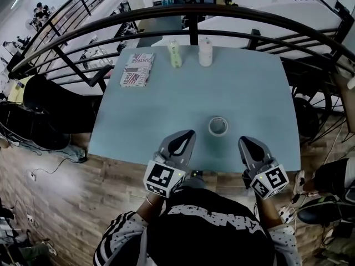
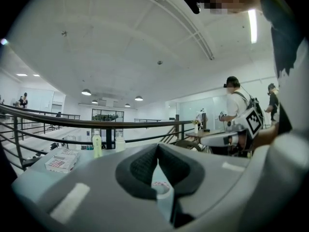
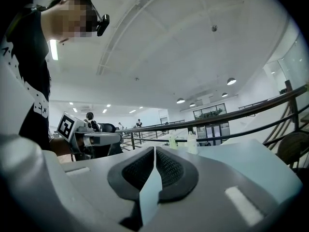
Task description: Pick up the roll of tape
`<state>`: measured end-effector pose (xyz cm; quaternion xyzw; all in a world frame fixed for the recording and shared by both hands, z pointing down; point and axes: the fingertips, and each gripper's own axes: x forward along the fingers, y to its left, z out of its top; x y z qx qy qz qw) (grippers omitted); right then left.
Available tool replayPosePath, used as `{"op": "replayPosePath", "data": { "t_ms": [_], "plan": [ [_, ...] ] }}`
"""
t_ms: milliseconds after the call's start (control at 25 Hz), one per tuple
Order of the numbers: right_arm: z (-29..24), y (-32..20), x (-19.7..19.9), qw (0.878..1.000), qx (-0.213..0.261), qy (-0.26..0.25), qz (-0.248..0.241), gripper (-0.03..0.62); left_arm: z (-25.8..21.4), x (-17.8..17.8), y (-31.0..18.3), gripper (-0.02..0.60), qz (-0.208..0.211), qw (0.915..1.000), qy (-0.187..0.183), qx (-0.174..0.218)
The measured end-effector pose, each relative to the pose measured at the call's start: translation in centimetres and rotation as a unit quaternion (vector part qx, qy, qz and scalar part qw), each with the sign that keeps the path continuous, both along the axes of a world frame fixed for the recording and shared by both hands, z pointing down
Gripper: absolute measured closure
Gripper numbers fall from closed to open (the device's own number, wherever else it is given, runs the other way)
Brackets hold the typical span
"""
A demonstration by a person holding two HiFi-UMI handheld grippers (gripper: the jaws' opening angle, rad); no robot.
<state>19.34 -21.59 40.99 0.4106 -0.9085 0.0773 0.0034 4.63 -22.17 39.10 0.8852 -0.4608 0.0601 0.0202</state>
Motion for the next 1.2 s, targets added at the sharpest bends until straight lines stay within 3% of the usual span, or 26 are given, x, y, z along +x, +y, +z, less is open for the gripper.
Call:
{"op": "replayPosePath", "data": {
  "t_ms": [1200],
  "plan": [
    [9.5,-9.8,-7.0,0.991,-0.066,0.107,-0.051,0.520,3.4,-5.1,-10.3,0.581,-0.001,0.9999,0.010,-0.014]
  ]
}}
